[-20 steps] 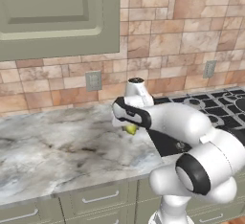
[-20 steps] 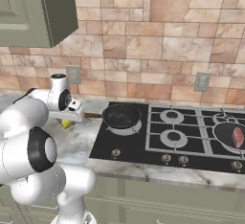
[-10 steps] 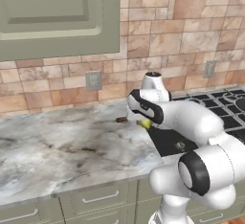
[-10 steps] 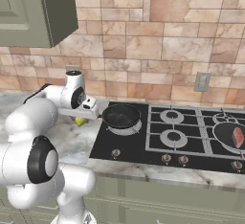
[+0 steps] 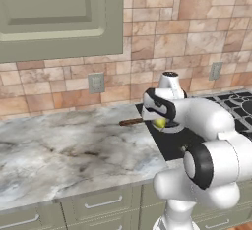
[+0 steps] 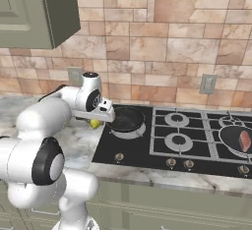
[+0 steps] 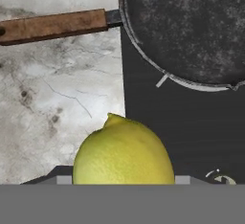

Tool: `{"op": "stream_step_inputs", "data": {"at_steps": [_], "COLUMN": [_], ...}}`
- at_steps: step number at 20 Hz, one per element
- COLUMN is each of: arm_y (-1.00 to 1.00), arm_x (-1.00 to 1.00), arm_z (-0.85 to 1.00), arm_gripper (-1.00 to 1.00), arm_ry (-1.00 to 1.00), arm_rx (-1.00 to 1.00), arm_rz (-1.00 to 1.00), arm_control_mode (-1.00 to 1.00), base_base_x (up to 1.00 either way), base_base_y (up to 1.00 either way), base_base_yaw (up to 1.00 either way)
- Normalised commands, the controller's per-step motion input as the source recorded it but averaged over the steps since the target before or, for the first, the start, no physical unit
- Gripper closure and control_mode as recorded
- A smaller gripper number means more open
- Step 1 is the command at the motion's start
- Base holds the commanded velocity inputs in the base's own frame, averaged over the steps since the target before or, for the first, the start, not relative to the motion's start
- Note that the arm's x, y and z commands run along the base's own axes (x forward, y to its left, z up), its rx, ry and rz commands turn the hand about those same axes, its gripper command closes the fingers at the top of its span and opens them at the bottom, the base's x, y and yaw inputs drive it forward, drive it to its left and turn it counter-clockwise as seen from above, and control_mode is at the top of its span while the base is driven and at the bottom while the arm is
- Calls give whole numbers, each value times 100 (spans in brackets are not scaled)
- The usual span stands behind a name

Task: Place both pans onto different burners. Then place the lemon and the steak on different pans.

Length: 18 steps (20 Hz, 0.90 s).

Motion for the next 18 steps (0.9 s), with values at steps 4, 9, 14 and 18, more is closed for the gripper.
{"op": "stream_step_inputs", "data": {"at_steps": [4, 9, 14, 18], "arm_y": [-37, -38, -32, -27], "arm_x": [47, 41, 36, 36], "arm_z": [0, 0, 0, 0], "arm_gripper": [100, 100, 100, 100], "arm_ry": [0, 1, 1, 1], "arm_rx": [0, 0, 0, 0], "arm_rz": [0, 0, 0, 0], "arm_control_mode": [-100, -100, -100, -100], "base_base_x": [0, 0, 0, 0], "base_base_y": [0, 0, 0, 0], "base_base_yaw": [0, 0, 0, 0]}}
